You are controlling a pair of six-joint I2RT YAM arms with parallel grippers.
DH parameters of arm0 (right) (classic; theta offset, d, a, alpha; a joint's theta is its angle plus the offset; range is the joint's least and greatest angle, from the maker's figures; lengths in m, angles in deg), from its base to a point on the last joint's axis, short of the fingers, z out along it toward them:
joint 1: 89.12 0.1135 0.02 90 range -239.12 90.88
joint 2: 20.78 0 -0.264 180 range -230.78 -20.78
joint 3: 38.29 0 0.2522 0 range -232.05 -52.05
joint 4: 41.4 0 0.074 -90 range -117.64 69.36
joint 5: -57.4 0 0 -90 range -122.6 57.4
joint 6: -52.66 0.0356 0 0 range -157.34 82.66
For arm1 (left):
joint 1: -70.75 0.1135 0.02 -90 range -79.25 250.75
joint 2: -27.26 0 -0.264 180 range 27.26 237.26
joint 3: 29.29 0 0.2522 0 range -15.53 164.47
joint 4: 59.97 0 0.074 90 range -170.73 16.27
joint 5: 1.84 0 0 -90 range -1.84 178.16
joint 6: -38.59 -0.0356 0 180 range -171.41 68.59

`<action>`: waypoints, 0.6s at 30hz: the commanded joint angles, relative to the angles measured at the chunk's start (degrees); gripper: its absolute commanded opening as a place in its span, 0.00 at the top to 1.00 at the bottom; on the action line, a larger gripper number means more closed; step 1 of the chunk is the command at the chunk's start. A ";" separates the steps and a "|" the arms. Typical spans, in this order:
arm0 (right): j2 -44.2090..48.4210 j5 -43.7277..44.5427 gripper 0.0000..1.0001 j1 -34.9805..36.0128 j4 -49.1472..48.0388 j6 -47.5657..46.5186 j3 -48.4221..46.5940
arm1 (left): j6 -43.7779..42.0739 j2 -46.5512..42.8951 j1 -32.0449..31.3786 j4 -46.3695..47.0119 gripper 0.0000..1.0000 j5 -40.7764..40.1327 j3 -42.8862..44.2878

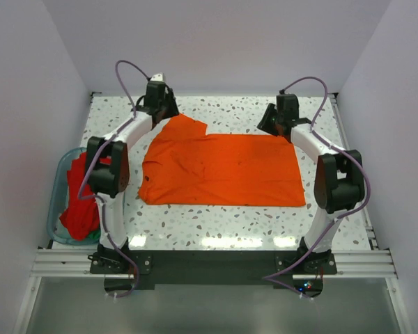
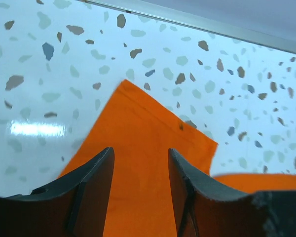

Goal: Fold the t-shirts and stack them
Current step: Fold the tshirt

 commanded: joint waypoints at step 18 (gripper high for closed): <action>6.44 8.62 0.64 -5.24 -1.88 -4.53 4.29 | -17.72 27.50 0.51 4.20 0.41 -3.45 24.68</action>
